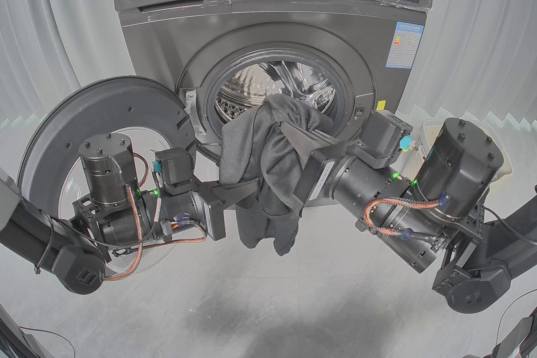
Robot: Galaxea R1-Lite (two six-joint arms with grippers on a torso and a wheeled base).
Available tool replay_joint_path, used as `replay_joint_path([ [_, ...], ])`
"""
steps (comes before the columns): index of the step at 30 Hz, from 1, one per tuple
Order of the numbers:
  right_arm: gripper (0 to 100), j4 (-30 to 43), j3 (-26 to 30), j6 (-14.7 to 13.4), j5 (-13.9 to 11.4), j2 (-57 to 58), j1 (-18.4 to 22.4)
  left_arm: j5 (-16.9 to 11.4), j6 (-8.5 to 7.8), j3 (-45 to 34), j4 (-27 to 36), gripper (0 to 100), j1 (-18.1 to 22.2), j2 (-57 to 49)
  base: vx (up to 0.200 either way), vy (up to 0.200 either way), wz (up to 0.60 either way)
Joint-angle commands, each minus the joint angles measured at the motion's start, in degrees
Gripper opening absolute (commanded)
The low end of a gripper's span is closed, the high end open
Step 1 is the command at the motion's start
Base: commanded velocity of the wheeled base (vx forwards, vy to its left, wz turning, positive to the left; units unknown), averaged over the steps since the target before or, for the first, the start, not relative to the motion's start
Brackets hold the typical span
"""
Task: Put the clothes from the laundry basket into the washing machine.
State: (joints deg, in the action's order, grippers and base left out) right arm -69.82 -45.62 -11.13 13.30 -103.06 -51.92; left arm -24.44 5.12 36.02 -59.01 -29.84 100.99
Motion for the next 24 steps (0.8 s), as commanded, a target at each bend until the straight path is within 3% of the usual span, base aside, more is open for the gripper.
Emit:
replay_joint_path([
  [1,0,-0.50,0.18,-0.03,-0.12,-0.30,0.68,0.01,0.07,-0.52,-0.58,0,-0.92,-0.88,0.000,0.000,0.00],
  [11,0,-0.41,2.64,0.14,-1.00,-1.09,3.14,-0.17,0.77,-6.05,-1.81,0,-5.67,-9.76,0.000,0.000,0.00],
  [12,100,-0.41,2.99,0.14,-1.00,-1.18,3.14,-0.17,0.86,-6.05,-1.89,0,-6.02,-9.93,0.000,0.000,0.00],
  [16,100,-0.50,3.43,0.14,-0.91,-1.53,3.05,-0.26,0.86,-5.70,-1.98,0,-6.10,-10.02,0.000,0.000,0.00],
  [18,100,0.12,6.24,0.32,-0.91,-1.62,3.32,-0.17,1.21,-4.29,-2.07,0,-5.93,-9.93,0.000,0.000,0.00],
  [24,100,0.12,11.08,1.64,-1.17,-1.35,3.93,0.01,4.11,0.19,-2.25,0,-5.23,-9.49,0.000,0.000,0.00],
])
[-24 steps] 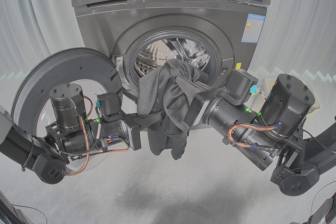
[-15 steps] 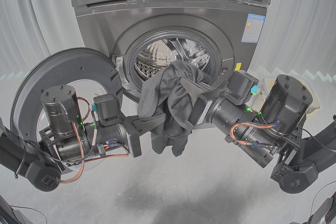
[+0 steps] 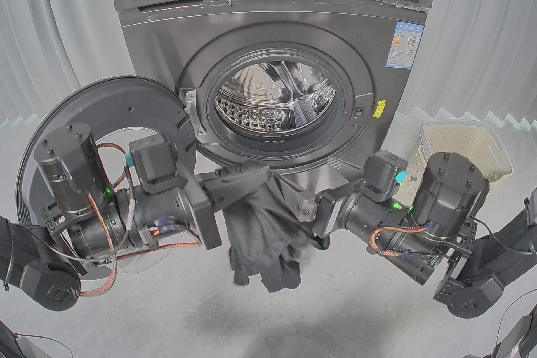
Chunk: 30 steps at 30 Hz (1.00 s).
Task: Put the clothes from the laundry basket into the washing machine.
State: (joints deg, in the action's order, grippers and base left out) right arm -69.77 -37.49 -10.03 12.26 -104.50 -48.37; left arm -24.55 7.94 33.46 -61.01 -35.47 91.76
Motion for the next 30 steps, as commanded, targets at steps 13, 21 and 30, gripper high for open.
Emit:
replay_joint_path([
  [13,100,-0.81,10.94,4.41,-5.23,-0.36,6.71,2.23,2.61,3.80,-0.95,0,0.58,-0.62,0.000,0.000,0.00],
  [21,100,-1.60,13.49,4.14,-6.73,-3.52,7.42,2.32,2.61,4.15,-0.95,0,0.58,-1.58,0.000,0.000,0.00],
  [30,100,-11.80,14.55,4.85,-9.89,-13.72,9.09,2.14,2.61,4.68,-0.95,0,0.49,-0.97,0.000,0.000,0.00],
])
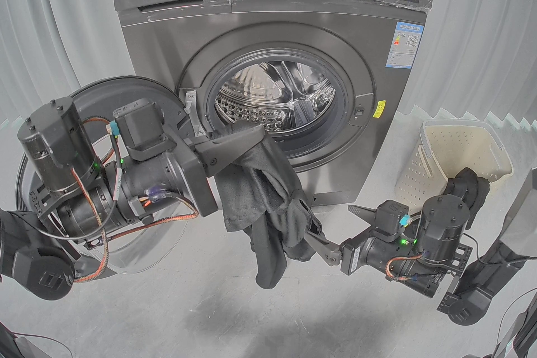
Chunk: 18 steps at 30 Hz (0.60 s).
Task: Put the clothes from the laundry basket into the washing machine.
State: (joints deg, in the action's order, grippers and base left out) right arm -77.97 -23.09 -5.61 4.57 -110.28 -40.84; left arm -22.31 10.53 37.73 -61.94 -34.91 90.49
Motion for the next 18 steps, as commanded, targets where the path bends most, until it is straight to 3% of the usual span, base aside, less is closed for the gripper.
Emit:
replay_joint_path([
  [1,100,-4.21,0.41,0.42,-2.99,-9.08,1.82,-0.10,-0.07,0.50,-0.02,0,-0.07,0.30,0.000,0.000,0.00],
  [18,100,-7.28,0.24,0.16,-3.78,-16.81,1.11,-0.10,0.01,0.59,-0.02,0,0.02,-0.14,0.000,0.000,0.00],
])
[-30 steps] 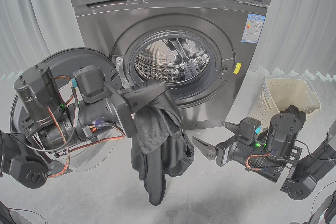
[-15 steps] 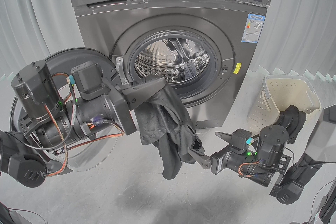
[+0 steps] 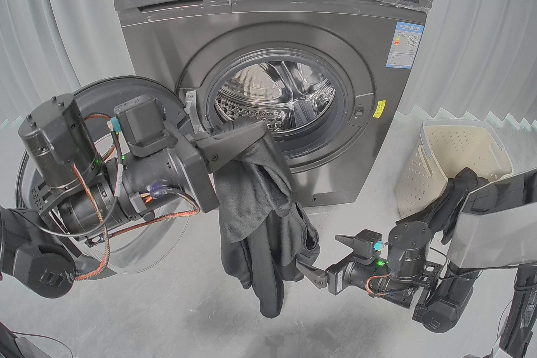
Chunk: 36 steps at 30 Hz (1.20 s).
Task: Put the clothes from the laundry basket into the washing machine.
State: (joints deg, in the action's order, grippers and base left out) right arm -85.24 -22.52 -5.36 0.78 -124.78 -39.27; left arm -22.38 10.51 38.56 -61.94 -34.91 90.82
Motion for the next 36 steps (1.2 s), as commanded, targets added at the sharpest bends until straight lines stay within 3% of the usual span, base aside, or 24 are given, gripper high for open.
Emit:
replay_joint_path([
  [1,100,-0.02,-0.60,-0.09,0.01,-2.57,-0.55,-0.03,0.04,-0.33,-0.02,0,-0.07,-0.56,0.000,0.000,0.00],
  [14,100,-0.02,-6.22,0.00,-0.43,-6.70,0.42,-0.12,0.04,-1.47,-1.17,0,-0.07,-1.87,0.000,0.000,0.00],
  [25,100,-0.19,-8.25,0.18,-0.87,-7.58,3.76,-0.21,0.04,-1.56,-1.17,0,-0.15,-1.87,0.000,0.000,0.00],
  [34,100,-2.48,-10.97,0.00,-0.87,-9.78,3.14,-0.38,0.04,-1.47,-1.17,0,-0.33,-1.52,0.000,0.000,0.00],
  [35,0,-3.01,-11.06,0.00,-0.78,-10.22,3.14,-0.38,0.04,-1.47,-1.17,0,-0.24,-1.52,0.000,0.000,0.00],
  [36,0,-3.09,-11.15,0.00,-0.78,-10.83,3.14,-0.38,0.04,-1.38,-1.17,0,-0.15,-1.52,0.000,0.000,0.00],
])
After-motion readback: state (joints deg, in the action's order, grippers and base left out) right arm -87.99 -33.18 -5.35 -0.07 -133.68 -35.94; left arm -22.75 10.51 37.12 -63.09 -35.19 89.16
